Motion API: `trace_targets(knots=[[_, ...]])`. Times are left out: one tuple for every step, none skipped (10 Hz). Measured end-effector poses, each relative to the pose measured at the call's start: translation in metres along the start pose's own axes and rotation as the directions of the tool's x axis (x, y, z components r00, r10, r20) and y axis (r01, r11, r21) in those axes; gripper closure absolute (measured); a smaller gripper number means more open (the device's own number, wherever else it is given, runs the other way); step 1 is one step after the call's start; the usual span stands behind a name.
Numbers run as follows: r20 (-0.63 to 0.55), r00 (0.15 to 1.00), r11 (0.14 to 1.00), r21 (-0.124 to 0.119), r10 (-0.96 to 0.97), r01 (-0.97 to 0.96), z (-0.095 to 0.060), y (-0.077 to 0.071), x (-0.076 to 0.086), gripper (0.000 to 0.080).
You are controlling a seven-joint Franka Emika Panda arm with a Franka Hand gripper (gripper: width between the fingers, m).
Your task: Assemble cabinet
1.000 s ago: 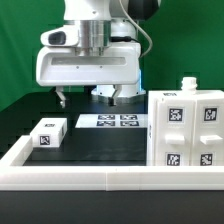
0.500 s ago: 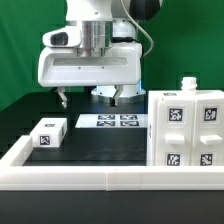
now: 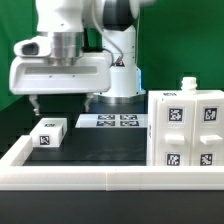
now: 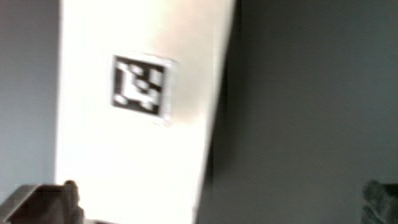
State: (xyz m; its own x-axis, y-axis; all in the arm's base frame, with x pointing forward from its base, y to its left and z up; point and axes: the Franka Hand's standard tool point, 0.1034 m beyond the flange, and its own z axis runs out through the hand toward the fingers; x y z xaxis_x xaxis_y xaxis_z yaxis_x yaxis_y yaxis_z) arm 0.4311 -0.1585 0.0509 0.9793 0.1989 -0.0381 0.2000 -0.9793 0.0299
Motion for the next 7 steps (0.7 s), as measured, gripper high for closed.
trace_targets(knots=[[0.007, 1.000, 1.000, 0.000, -0.001, 0.001, 0.005, 0.010, -0.003, 0.0003], [0.010, 1.000, 1.000, -0.002, -0.008, 0.008, 0.008, 0.018, -0.003, 0.0003], [0.016, 1.000, 1.000, -0.001, -0.004, 0.004, 0.012, 0.022, -0.004, 0.0003], [0.019, 1.000, 1.000, 0.000, -0.004, 0.004, 0.013, 0.022, -0.005, 0.0003], [0.022, 1.000, 1.000, 0.001, -0.005, 0.005, 0.015, 0.022, -0.005, 0.0003], [0.026, 1.000, 1.000, 0.001, -0.005, 0.005, 0.018, 0.022, -0.007, 0.0003], [0.035, 0.999, 1.000, 0.004, -0.006, 0.006, 0.022, 0.021, -0.009, 0.0003]])
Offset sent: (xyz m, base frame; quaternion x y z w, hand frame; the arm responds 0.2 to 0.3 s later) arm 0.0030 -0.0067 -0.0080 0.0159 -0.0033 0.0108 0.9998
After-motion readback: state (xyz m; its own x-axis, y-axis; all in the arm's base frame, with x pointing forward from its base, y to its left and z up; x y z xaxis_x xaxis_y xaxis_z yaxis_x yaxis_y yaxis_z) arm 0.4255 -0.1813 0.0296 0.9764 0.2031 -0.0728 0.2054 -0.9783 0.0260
